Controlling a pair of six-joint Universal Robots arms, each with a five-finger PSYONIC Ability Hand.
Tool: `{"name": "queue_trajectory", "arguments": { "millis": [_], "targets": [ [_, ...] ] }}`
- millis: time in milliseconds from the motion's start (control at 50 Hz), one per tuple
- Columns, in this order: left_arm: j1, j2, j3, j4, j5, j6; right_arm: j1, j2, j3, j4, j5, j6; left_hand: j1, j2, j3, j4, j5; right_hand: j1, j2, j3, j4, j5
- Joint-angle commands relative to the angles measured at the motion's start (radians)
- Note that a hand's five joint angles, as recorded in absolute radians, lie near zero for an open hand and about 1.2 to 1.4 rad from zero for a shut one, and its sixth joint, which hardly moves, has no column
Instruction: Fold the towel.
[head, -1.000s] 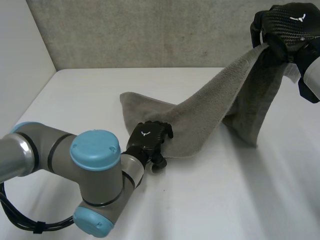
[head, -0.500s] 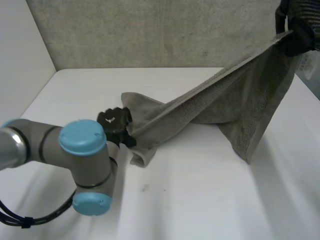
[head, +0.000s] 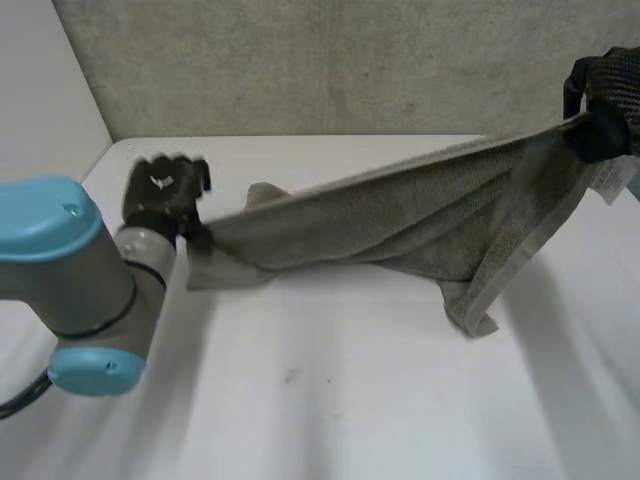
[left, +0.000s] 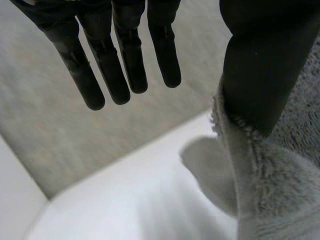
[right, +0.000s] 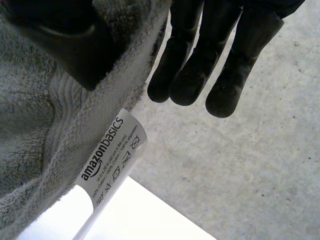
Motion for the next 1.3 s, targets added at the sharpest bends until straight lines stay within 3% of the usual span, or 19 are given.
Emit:
{"name": "queue_trajectory", "arguments": {
  "millis": [20, 260, 440, 480, 520, 600, 640, 760, 860, 920, 1020, 1220, 1300],
  "targets": [
    [-0.014, -0.099, -0.039, -0.004, 0.043, -0.027, -0.002, 0.029, 0.012, -0.021, -0.001, 0.000, 0.082, 0.081, 0.080, 0.080, 0.082, 0.033, 0.064, 0.060, 0.053, 0.058],
    [-0.016, -0.167, -0.048, -0.009, 0.049, -0.164, -0.032, 0.045, 0.008, -0.022, -0.003, -0.002, 0.085, 0.083, 0.083, 0.083, 0.085, 0.033, 0.064, 0.060, 0.053, 0.058],
    [-0.030, -0.174, -0.069, -0.018, 0.115, -0.257, -0.034, 0.057, 0.010, -0.022, -0.001, 0.000, 0.103, 0.101, 0.101, 0.101, 0.103, 0.033, 0.064, 0.060, 0.053, 0.058],
    [-0.030, -0.174, -0.068, -0.027, 0.117, -0.259, -0.034, 0.057, 0.010, -0.022, -0.001, -0.002, 0.179, 0.177, 0.177, 0.177, 0.179, 0.033, 0.064, 0.060, 0.053, 0.058],
    [-0.030, -0.170, -0.068, -0.061, 0.117, -0.263, -0.034, 0.057, 0.010, -0.021, -0.001, -0.002, 0.749, 0.747, 0.747, 0.747, 0.749, 0.033, 0.064, 0.060, 0.053, 0.058],
    [-0.031, -0.145, -0.062, -0.118, 0.122, -0.257, -0.028, 0.054, 0.012, -0.018, -0.004, -0.005, 0.751, 0.749, 0.749, 0.749, 0.751, 0.033, 0.064, 0.060, 0.053, 0.058],
    [-0.022, -0.066, -0.057, -0.199, 0.128, -0.251, -0.028, 0.054, 0.009, -0.015, -0.006, -0.005, 0.751, 0.749, 0.749, 0.749, 0.751, 0.033, 0.064, 0.060, 0.053, 0.058],
    [0.004, 0.088, -0.039, -0.266, 0.129, -0.246, -0.034, 0.042, -0.007, 0.008, -0.039, -0.014, 0.751, 0.749, 0.749, 0.749, 0.751, 0.033, 0.064, 0.060, 0.053, 0.058],
    [0.070, 0.258, 0.001, -0.309, 0.131, -0.173, -0.046, 0.008, -0.042, 0.097, -0.084, -0.028, 0.751, 0.749, 0.749, 0.749, 0.751, 0.033, 0.064, 0.060, 0.053, 0.058],
    [0.105, 0.405, 0.067, -0.404, 0.146, 0.034, -0.062, -0.006, -0.070, 0.163, -0.093, -0.052, 0.751, 0.749, 0.749, 0.749, 0.751, 0.033, 0.064, 0.060, 0.053, 0.058],
    [0.104, 0.488, 0.145, -0.493, 0.201, 0.186, -0.062, -0.067, -0.123, 0.226, -0.095, -0.072, 0.751, 0.749, 0.749, 0.749, 0.751, 0.033, 0.064, 0.060, 0.053, 0.058],
    [0.143, 0.459, 0.291, -0.622, 0.224, 0.199, -0.062, -0.078, -0.283, 0.398, -0.150, -0.121, 0.751, 0.749, 0.749, 0.749, 0.751, 0.033, 0.064, 0.060, 0.053, 0.058],
    [0.162, 0.290, 0.337, -0.644, 0.238, 0.202, -0.057, 0.047, -0.338, 0.458, -0.142, -0.209, 0.751, 0.749, 0.749, 0.749, 0.751, 0.033, 0.064, 0.060, 0.053, 0.058]
  ]
}}
